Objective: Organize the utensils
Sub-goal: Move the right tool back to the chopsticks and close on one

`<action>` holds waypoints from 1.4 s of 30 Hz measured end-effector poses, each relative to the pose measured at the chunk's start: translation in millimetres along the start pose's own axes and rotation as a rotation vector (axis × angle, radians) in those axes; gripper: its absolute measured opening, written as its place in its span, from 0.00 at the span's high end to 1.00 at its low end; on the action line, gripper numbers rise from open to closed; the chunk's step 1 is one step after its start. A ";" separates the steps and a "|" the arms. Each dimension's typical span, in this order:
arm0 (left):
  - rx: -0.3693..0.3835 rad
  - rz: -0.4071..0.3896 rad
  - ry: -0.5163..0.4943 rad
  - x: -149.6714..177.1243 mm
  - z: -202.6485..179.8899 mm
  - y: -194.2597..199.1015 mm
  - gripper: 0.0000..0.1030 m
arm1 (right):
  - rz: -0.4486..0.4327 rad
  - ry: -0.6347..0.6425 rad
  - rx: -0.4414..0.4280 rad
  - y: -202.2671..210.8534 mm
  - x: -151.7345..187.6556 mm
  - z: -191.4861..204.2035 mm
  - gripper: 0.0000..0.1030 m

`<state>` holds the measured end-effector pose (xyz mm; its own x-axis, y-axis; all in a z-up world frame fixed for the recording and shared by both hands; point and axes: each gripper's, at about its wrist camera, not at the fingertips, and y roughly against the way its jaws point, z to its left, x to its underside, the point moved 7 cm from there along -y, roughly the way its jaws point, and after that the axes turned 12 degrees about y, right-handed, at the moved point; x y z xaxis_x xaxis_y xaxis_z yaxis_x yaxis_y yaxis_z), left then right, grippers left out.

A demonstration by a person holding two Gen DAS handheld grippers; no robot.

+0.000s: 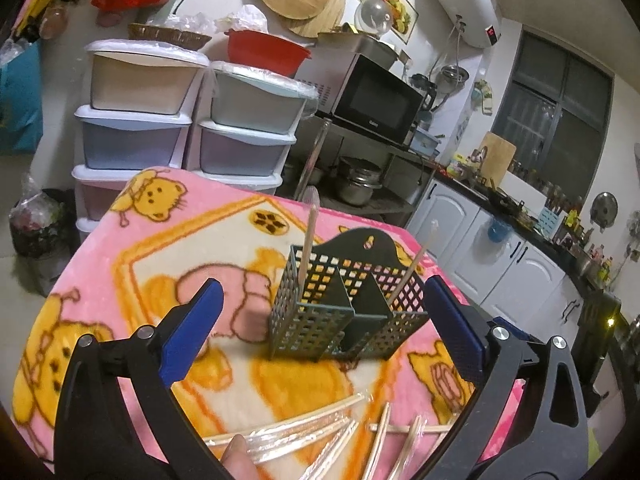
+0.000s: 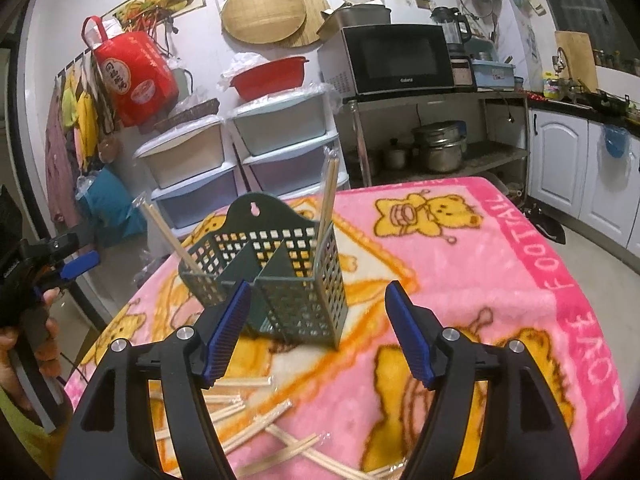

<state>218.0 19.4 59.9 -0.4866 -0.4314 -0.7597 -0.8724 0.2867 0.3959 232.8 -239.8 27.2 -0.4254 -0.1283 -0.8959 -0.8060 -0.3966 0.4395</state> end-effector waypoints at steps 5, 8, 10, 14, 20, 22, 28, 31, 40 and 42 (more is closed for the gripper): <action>-0.004 0.022 -0.019 10.0 -1.5 -2.1 0.10 | 0.020 0.005 -0.015 1.1 7.6 4.8 0.35; -0.011 0.039 -0.032 16.5 -2.0 -4.6 0.10 | 0.037 0.013 -0.025 0.6 12.9 8.1 0.35; -0.018 0.052 -0.042 21.2 -2.0 -6.9 0.10 | 0.047 0.011 -0.031 0.3 17.2 8.9 0.35; -0.029 0.080 -0.062 31.3 -2.4 -11.9 0.10 | 0.071 0.002 -0.041 -1.2 24.6 9.2 0.35; -0.048 0.128 -0.116 50.9 -6.1 -21.5 0.10 | 0.106 0.002 -0.055 -0.8 39.0 10.6 0.35; -0.053 0.137 -0.137 56.7 -7.8 -24.9 0.10 | 0.119 -0.003 -0.055 -1.5 43.7 9.4 0.35; -0.073 0.172 -0.180 72.8 -9.5 -37.1 0.10 | 0.147 -0.004 -0.064 -2.1 54.9 10.2 0.35; -0.073 0.190 -0.198 80.6 -12.1 -42.0 0.10 | 0.162 -0.001 -0.065 -2.6 60.8 10.8 0.35; -0.084 0.249 -0.251 99.9 -16.7 -58.1 0.10 | 0.214 0.007 -0.077 -7.3 79.9 14.3 0.35; -0.088 0.266 -0.266 104.1 -16.1 -61.4 0.10 | 0.224 0.007 -0.086 -8.4 82.7 15.7 0.35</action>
<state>220.2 -56.9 -35.2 -0.6775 -0.1111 -0.7271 -0.7235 0.2791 0.6314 197.9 -232.8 -49.5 -0.5867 -0.2283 -0.7770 -0.6534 -0.4334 0.6207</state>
